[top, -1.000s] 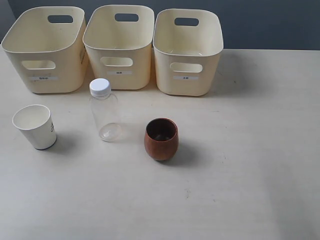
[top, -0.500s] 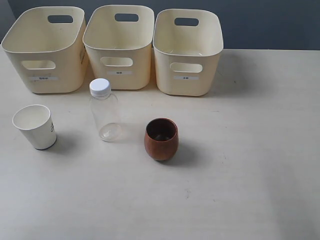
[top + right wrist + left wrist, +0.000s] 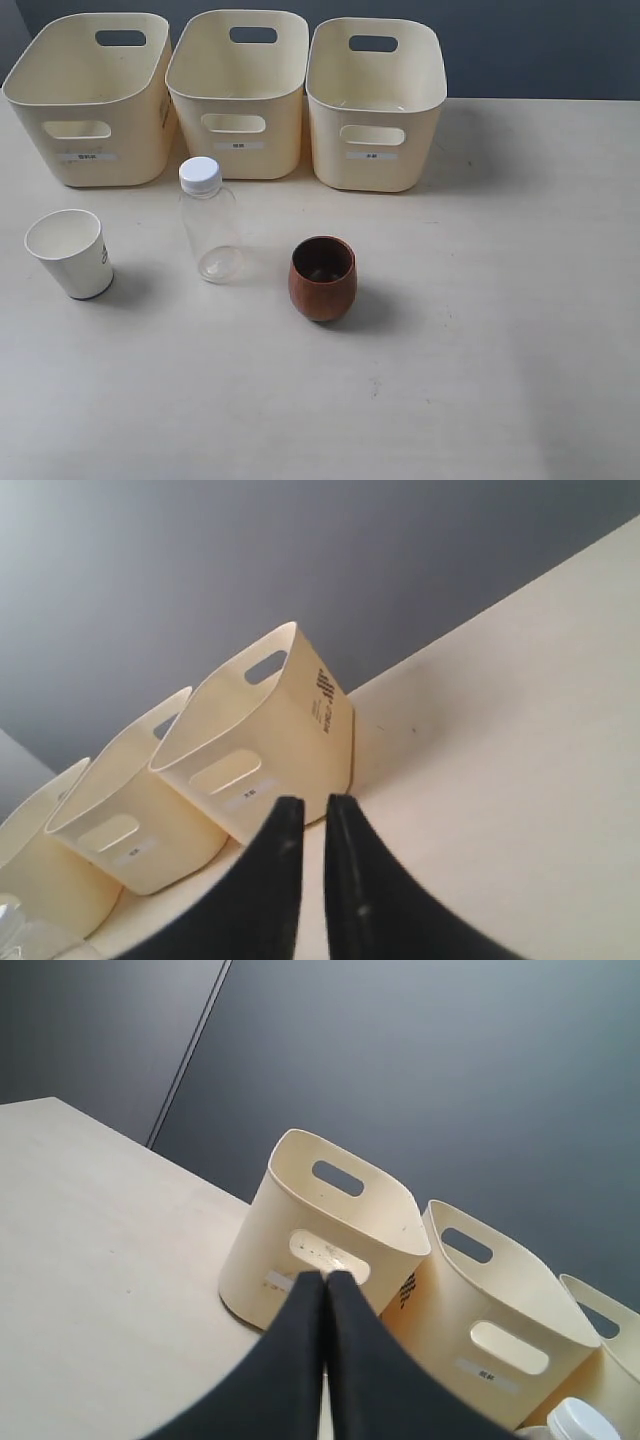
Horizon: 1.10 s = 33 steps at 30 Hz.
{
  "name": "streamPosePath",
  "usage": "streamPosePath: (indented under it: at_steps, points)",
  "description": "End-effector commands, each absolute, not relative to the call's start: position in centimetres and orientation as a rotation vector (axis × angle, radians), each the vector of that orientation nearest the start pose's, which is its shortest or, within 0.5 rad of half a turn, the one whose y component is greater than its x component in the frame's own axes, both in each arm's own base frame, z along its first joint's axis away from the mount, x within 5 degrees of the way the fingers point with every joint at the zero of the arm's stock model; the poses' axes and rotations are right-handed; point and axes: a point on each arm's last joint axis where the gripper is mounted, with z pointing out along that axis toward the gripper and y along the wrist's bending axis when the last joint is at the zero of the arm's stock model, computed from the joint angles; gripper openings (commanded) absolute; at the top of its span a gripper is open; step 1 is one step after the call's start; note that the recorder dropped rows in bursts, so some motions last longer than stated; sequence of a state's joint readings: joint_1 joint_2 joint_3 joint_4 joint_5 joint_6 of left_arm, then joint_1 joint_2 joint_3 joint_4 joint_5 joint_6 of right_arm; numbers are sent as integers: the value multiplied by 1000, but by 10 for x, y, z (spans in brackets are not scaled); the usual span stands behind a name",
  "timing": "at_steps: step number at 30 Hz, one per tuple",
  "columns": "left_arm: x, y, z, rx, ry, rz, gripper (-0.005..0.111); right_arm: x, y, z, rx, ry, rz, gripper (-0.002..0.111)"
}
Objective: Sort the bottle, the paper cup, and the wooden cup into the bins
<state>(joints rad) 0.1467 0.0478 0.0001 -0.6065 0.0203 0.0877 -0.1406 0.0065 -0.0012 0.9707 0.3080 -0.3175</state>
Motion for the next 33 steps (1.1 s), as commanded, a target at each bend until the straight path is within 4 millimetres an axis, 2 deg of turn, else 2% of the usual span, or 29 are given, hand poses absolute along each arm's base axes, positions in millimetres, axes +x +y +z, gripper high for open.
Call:
streamPosePath:
  at_steps: [1,12,17,19,21,23,28,33]
  points:
    - [60,7,208,-499,1478,-327,0,55,19,206,368,1606,578,-1]
    - [60,7,208,-499,1478,-327,0,55,16,210,390,1571,561,-1]
    - [60,7,208,-499,1478,-327,0,55,3,218,492,1448,488,-1]
    - [60,7,208,-499,1478,-327,0,54,9,220,424,1492,509,-1]
    - [60,7,208,-499,1478,-327,0,52,20,223,253,1580,503,-1]
    - [60,7,208,-499,1478,-327,0,52,26,232,78,1624,439,-1]
    - [60,7,208,-497,1479,-324,0,54,23,275,0,1543,323,-1]
    - [60,7,208,-497,1479,-324,0,74,27,307,-111,1628,333,-1]
